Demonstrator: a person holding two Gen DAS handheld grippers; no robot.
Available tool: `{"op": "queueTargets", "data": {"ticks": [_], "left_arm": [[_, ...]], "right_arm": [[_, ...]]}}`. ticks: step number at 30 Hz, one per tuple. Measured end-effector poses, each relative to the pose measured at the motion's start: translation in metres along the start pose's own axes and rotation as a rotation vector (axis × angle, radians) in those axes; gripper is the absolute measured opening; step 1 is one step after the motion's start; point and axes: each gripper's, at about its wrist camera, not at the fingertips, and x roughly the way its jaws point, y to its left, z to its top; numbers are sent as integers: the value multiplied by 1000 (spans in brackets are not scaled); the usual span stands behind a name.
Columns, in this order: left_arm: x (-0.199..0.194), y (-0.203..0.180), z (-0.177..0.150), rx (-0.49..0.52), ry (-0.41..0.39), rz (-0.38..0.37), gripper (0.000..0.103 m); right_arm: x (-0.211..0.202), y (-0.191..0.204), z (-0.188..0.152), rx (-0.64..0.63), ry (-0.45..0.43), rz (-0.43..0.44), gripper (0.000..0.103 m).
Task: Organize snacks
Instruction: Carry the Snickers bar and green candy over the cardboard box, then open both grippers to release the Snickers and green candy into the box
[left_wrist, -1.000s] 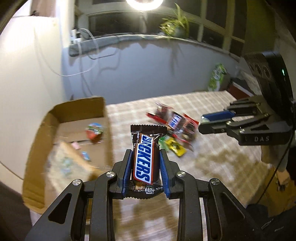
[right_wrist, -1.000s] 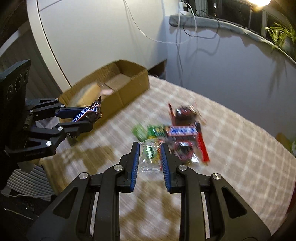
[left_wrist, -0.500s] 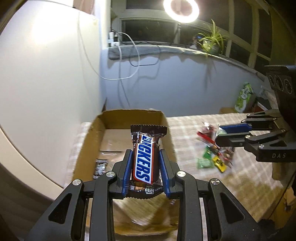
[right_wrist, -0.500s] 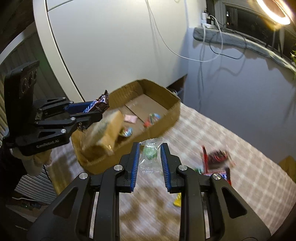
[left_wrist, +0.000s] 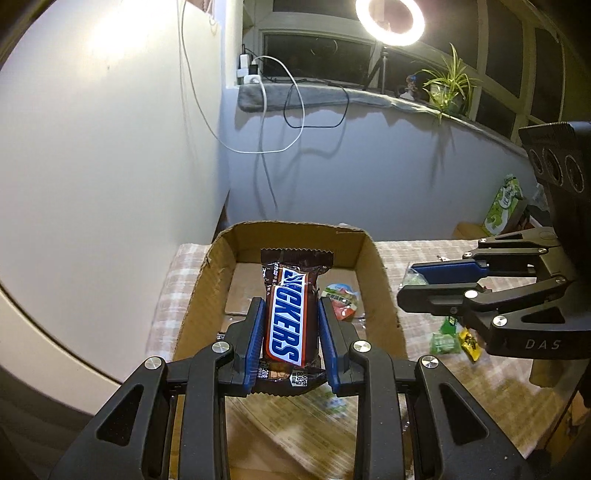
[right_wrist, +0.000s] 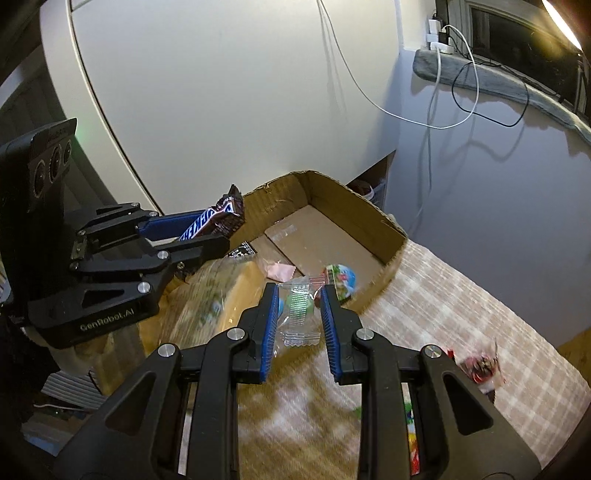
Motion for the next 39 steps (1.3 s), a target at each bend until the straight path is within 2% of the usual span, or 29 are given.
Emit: {"op": "queueTargets", "data": {"ticks": [10, 20, 21, 22, 23, 25, 30, 34, 37, 39], "left_arm": [[10, 7, 2, -7, 19, 0, 27], [10, 9, 3, -8, 16, 12, 27], [9, 9, 3, -8, 13, 16, 27], [8, 10, 4, -9, 10, 21, 27], [8, 10, 4, -10, 9, 24, 27], [6, 11, 4, -14, 4, 28, 27], [1, 12, 3, -17, -2, 34, 28], [-3, 9, 5, -13, -7, 35, 29], [-7, 7, 5, -11, -15, 34, 36], [-11, 5, 5, -8, -22, 34, 37]], "right_arm": [[25, 3, 8, -5, 36, 3, 24], [27, 3, 11, -8, 32, -2, 25], [27, 4, 11, -10, 31, -3, 27], [26, 5, 11, -12, 30, -5, 33], [26, 5, 11, -14, 27, -7, 45], [24, 7, 10, -18, 16, -14, 56], [21, 7, 10, -24, 15, -19, 57], [17, 8, 9, -20, 4, -25, 67], [13, 9, 8, -20, 0, -28, 67], [10, 9, 7, -22, -2, -36, 70]]}}
